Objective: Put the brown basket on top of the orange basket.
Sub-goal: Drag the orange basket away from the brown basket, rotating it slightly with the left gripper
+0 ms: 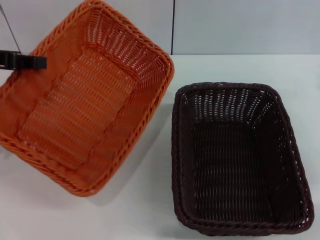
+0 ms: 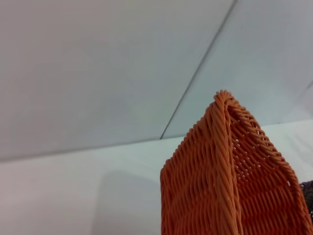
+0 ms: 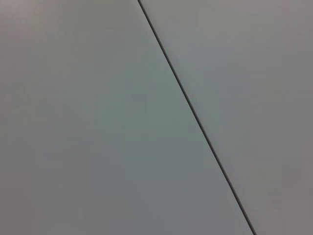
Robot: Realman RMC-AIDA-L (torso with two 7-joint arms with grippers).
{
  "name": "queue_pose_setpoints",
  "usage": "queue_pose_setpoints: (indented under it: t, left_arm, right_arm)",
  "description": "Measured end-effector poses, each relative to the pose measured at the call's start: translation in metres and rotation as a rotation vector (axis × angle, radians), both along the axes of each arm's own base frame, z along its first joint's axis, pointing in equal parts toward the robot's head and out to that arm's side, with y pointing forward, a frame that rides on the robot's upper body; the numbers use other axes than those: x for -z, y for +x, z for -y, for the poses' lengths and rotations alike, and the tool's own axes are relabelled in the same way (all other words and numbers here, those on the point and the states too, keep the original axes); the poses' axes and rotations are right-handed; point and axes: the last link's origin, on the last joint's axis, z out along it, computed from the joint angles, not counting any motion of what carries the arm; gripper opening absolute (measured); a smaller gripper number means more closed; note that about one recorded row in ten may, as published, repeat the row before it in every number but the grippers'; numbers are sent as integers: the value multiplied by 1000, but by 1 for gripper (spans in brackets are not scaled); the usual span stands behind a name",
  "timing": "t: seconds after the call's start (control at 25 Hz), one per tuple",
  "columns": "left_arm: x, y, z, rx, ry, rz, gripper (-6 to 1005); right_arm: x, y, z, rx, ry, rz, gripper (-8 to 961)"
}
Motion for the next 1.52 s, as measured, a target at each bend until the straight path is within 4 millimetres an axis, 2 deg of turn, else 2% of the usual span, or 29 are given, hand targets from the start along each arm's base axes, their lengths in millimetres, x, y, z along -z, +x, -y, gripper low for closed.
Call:
queue_pose_setpoints:
  t: [0.16,0.2,0.28,0.8,0.84,0.92,1.04,1.12,1.16,1.24,1.32,1.52]
  left_arm:
    - [-7,3,-2,61,0,-40,182]
    - [-16,6,-4,120,-23,-97,182]
    - [-20,5,-3,155,-61,-137,182]
    - [-17,-4,5,200,-181,-178,178]
    - [-12,-16,9,184,-258,-271,178]
    - [-7,-19,11,176,-305,-291,177]
    - [-7,-19,11,176,-305,-291,176]
    - [1,-21,11,173,-364,-291,176]
    - [13,-19,11,194,-431,-287,175]
    - [13,-19,11,194,-431,-287,175]
    - [31,-4,4,257,-468,-274,174]
    - [51,12,-8,313,-467,-265,175]
  right_arm:
    - [0,0,0,0,-2,-1,500]
    - [1,1,1,0,-3,-1,500]
    - [1,1,1,0,-5,-2,500]
    - [2,-1,0,-5,-11,0,501]
    - [2,-1,0,-6,-11,0,501]
    - [2,-1,0,-6,-11,2,501]
    - [2,-1,0,-6,-12,2,501]
    - [2,-1,0,-5,-13,2,501]
    - [2,0,0,-5,-13,2,501]
    - [2,0,0,-3,-14,2,501]
    - [3,1,1,0,-15,2,500]
    - [4,4,4,7,-14,-3,500]
